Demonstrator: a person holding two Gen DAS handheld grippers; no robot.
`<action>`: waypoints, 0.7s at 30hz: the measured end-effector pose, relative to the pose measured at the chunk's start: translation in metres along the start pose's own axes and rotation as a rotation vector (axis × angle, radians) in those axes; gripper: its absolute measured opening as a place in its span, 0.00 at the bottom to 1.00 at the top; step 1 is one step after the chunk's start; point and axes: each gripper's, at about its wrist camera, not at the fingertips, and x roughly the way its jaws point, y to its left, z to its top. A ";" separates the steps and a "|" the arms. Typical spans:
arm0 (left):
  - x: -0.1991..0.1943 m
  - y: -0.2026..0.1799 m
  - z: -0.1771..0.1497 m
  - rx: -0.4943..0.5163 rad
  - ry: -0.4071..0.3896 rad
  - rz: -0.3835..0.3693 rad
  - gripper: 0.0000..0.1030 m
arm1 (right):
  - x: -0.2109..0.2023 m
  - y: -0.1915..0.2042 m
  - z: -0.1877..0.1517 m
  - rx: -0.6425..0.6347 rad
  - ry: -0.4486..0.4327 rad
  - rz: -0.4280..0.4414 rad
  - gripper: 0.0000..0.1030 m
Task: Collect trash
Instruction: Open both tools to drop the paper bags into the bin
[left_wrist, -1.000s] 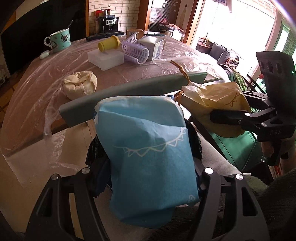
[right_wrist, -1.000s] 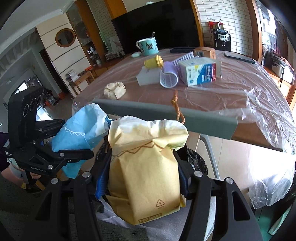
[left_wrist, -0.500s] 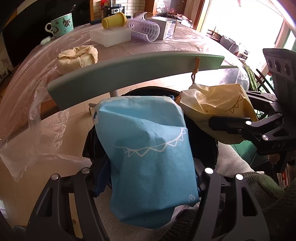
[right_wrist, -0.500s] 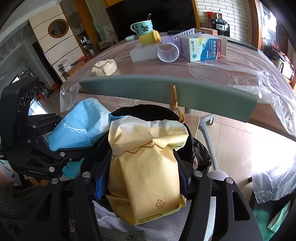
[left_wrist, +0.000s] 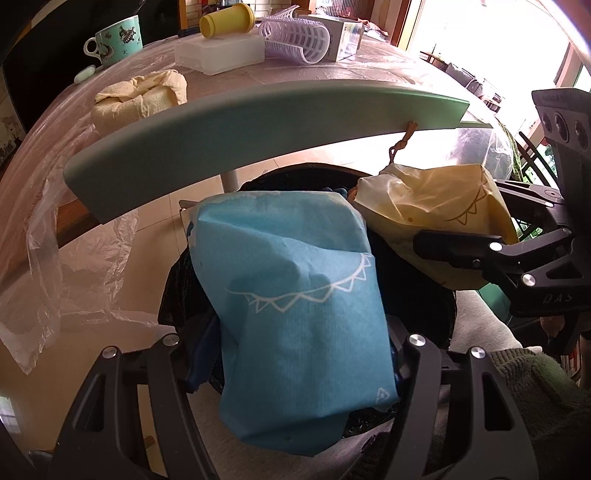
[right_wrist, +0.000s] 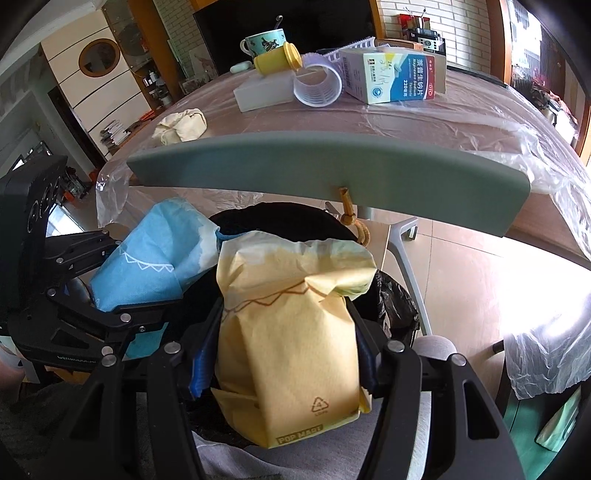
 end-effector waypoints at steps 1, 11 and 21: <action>0.001 0.002 0.000 0.000 0.001 0.001 0.67 | 0.001 -0.001 0.000 0.002 0.002 0.000 0.58; 0.015 0.005 0.001 0.003 0.019 0.013 0.67 | 0.015 -0.002 0.002 0.019 0.016 -0.012 0.58; 0.021 0.007 0.000 0.012 0.028 0.018 0.67 | 0.021 -0.003 0.003 0.025 0.023 -0.024 0.58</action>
